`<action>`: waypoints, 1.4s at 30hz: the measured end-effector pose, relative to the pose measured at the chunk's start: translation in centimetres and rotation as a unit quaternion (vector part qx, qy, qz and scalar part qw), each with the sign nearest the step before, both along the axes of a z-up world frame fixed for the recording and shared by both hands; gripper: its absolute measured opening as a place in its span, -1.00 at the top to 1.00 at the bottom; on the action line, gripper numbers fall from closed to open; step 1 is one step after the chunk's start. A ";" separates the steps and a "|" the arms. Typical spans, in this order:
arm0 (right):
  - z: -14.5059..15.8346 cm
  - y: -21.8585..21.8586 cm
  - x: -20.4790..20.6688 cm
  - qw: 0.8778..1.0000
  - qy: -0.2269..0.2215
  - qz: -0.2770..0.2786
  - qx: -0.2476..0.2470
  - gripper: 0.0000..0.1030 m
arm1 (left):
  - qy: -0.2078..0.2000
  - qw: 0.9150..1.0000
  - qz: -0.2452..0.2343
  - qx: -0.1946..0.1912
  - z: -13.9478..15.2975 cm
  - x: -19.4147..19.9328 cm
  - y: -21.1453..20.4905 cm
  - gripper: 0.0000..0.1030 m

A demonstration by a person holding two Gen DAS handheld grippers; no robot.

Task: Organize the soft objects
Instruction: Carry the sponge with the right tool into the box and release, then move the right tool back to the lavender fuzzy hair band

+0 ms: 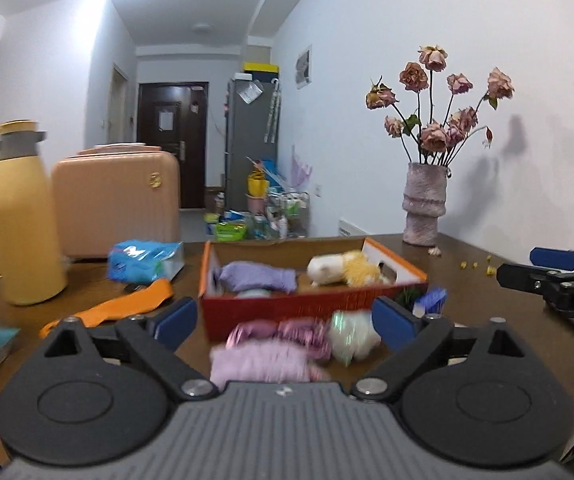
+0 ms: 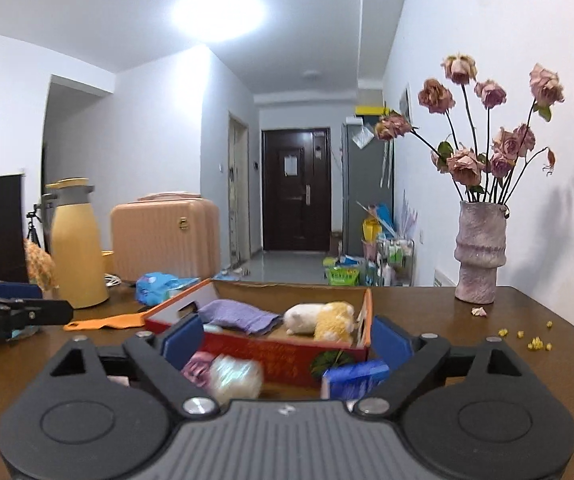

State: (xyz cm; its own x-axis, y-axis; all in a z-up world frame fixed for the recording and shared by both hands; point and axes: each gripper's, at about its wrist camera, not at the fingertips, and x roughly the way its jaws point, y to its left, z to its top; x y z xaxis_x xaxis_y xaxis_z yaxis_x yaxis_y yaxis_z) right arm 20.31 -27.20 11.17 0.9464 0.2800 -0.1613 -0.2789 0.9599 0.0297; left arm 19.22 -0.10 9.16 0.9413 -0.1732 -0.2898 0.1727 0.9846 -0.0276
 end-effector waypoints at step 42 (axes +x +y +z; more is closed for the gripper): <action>-8.5 13.2 13.9 0.966 0.204 0.086 0.135 0.12 | 0.183 0.958 0.001 -0.222 -10.1 15.6 9.5 0.09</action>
State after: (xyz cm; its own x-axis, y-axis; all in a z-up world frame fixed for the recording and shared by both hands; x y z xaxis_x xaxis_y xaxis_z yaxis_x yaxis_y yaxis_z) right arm 34.23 -14.04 2.70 0.7557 0.5106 -0.4101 -0.3457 0.8428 0.4125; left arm 34.81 9.44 -0.92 0.7912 -0.3536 -0.4990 0.0687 0.8622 -0.5020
